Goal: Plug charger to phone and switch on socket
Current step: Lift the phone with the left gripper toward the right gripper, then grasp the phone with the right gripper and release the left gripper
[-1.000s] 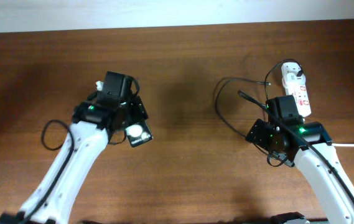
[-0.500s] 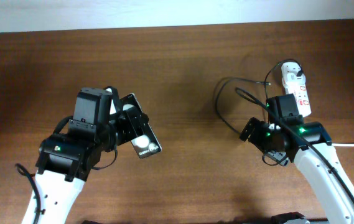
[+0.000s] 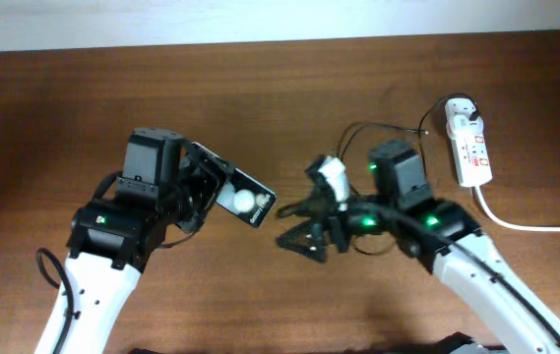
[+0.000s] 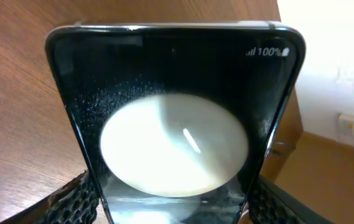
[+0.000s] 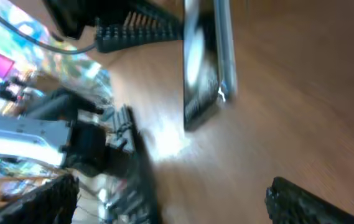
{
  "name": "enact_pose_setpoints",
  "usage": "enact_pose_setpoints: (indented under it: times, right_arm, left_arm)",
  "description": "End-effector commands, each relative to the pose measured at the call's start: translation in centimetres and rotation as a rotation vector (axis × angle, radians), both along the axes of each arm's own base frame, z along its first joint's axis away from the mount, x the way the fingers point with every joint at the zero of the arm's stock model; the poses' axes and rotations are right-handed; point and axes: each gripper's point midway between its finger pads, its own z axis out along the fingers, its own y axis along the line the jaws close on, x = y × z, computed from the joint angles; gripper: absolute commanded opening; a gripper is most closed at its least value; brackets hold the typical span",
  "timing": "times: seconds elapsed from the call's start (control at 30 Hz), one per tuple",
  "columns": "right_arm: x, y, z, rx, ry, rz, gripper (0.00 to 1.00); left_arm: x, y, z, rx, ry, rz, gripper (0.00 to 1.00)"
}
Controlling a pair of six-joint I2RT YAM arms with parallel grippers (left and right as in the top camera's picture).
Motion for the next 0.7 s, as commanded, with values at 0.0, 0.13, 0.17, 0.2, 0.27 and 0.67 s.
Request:
enact_pose_setpoints:
  times: [0.0,0.13,0.17,0.2,0.27,0.67]
  right_arm:
    - [2.8,1.1,0.1,-0.054,0.011,-0.227,0.86]
    - [4.1,2.3,1.5,0.007,0.014,-0.302,0.79]
    - [4.2,2.3,1.4,0.006,0.015,-0.302,0.79]
    - [4.2,2.4,1.2,0.003,0.019,-0.302,0.79]
    - [4.3,2.4,1.0,-0.001,0.024,-0.301,0.74]
    - [4.8,3.7,2.1,0.086,0.057,-0.282,0.32]
  left_arm:
    - [0.6,-0.7,1.7,-0.075,-0.026,0.025,0.72]
    - [0.7,-1.4,2.3,-0.122,-0.033,0.014,0.72]
    - [0.7,-1.5,2.3,-0.130,-0.033,0.007,0.72]
    - [0.6,-1.6,2.4,-0.133,-0.032,0.004,0.72]
    - [0.5,-2.0,2.5,-0.150,-0.030,-0.010,0.72]
    - [0.5,-3.7,3.9,-0.251,-0.046,-0.065,0.74]
